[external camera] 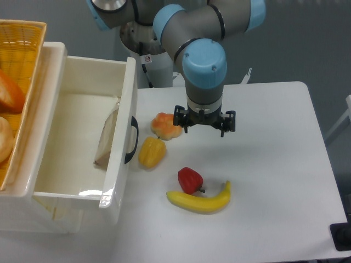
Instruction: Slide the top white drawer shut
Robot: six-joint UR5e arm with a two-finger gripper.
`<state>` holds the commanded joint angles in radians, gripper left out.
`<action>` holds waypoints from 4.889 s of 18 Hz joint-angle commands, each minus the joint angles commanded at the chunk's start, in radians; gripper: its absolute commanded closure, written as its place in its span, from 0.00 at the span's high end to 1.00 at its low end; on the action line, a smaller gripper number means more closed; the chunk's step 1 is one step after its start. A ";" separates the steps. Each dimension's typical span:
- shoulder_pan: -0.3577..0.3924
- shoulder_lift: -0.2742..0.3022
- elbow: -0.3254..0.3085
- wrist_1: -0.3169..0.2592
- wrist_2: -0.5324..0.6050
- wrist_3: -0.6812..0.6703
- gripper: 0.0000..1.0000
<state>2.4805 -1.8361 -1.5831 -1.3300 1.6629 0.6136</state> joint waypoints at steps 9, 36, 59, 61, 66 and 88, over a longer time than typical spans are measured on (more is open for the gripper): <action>-0.028 -0.072 -0.002 0.002 -0.089 -0.017 1.00; -0.055 -0.121 -0.008 -0.015 -0.295 -0.080 1.00; -0.087 -0.106 -0.006 -0.026 -0.314 -0.071 1.00; -0.089 -0.098 -0.006 -0.026 -0.315 -0.071 1.00; -0.107 -0.091 -0.006 -0.026 -0.333 -0.071 1.00; -0.204 -0.072 -0.011 -0.026 -0.382 -0.086 1.00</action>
<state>2.2764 -1.9083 -1.5938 -1.3560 1.2809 0.5277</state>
